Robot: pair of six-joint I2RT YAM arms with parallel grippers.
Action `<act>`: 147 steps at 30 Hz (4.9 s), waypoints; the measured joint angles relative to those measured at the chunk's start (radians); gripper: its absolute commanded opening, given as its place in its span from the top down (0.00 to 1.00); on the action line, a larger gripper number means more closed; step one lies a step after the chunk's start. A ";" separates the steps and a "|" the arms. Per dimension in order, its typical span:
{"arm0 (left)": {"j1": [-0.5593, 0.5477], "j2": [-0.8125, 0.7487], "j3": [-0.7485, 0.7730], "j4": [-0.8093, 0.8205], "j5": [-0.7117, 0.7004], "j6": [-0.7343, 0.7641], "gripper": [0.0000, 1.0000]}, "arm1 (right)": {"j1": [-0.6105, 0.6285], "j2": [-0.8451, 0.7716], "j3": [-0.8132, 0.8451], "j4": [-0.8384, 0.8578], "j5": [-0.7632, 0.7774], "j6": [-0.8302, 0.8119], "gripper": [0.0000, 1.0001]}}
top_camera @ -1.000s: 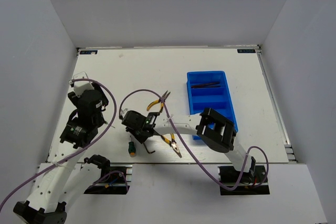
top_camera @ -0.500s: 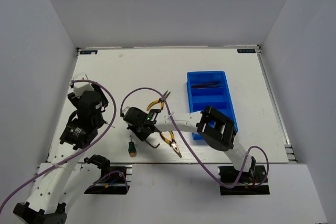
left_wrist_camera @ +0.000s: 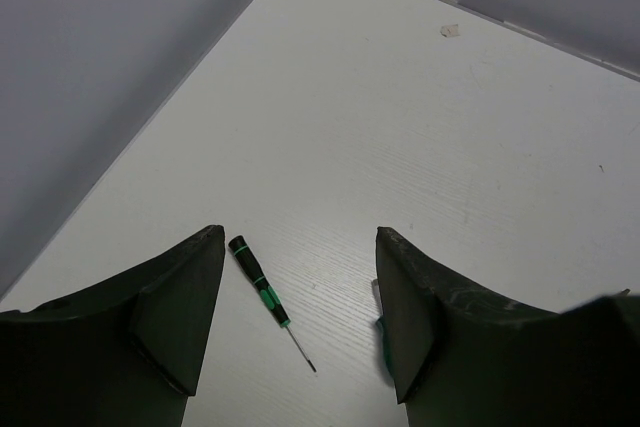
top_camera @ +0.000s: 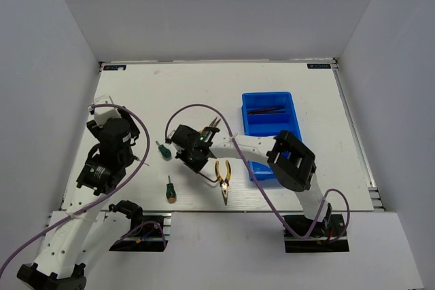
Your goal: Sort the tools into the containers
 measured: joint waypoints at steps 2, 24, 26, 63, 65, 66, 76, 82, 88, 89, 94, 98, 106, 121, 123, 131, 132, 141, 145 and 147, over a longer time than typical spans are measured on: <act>0.000 0.000 0.000 0.000 0.000 0.000 0.28 | -0.017 -0.030 0.007 -0.026 -0.011 -0.007 1.00; 0.000 0.004 -0.001 0.003 0.016 0.004 0.28 | -0.385 -0.429 0.012 0.005 -0.035 -0.420 1.00; 0.000 0.010 -0.002 0.008 0.020 0.005 0.28 | -0.472 -0.489 -0.034 0.009 -0.081 -0.504 1.00; 0.001 0.259 -0.017 0.091 0.399 0.065 0.17 | -0.951 -0.152 -0.146 0.181 -0.576 -1.460 0.95; 0.001 0.332 -0.015 0.080 0.446 0.048 0.17 | -0.951 -0.134 -0.145 0.199 -0.559 -1.452 0.84; 0.001 0.369 -0.013 0.069 0.462 0.038 0.15 | -0.951 -0.128 -0.145 0.201 -0.554 -1.447 0.71; 0.001 0.441 0.083 -0.062 0.508 -0.058 0.20 | -0.952 -0.154 -0.165 0.227 -0.561 -1.355 0.72; 0.001 0.512 0.107 -0.114 0.562 -0.180 0.53 | -0.952 -0.330 -0.170 0.161 -0.575 -0.870 1.00; 0.001 0.711 0.170 -0.257 0.567 -0.389 0.59 | -0.955 -0.501 -0.204 0.019 -0.676 -0.583 0.12; 0.001 0.735 0.167 -0.265 0.572 -0.415 0.56 | -0.956 -0.534 -0.248 0.010 -0.695 -0.557 0.12; 0.001 0.762 0.139 -0.266 0.579 -0.493 0.35 | -0.958 -0.664 -0.443 -0.002 -0.736 -0.467 0.27; 0.001 0.779 0.135 -0.262 0.557 -0.521 0.34 | -0.959 -0.691 -0.474 0.007 -0.758 -0.427 0.28; 0.007 0.890 0.111 -0.239 0.527 -0.530 0.32 | -0.965 -0.699 -0.491 0.016 -0.787 -0.389 0.28; 0.013 0.965 0.125 -0.211 0.501 -0.496 1.00 | -0.999 -0.871 -0.572 0.035 -0.839 -0.362 0.89; 0.008 0.949 0.134 -0.205 0.527 -0.439 1.00 | -0.999 -0.879 -0.573 0.029 -0.850 -0.375 1.00; -0.042 0.821 0.275 0.064 1.040 0.014 1.00 | -1.010 -0.965 -0.622 0.042 -0.788 -0.418 0.73; -0.051 0.826 0.307 0.118 1.143 0.072 1.00 | -1.012 -0.975 -0.624 0.045 -0.763 -0.418 0.73; -0.179 1.154 0.740 0.292 1.614 0.352 1.00 | -1.056 -1.049 -0.669 0.124 -0.430 -0.397 0.73; -0.231 1.328 0.895 0.269 1.611 0.406 1.00 | -1.086 -1.089 -0.687 0.142 -0.347 -0.391 0.75; -0.255 1.403 0.955 0.247 1.598 0.421 0.99 | -1.098 -1.096 -0.687 0.149 -0.322 -0.389 0.76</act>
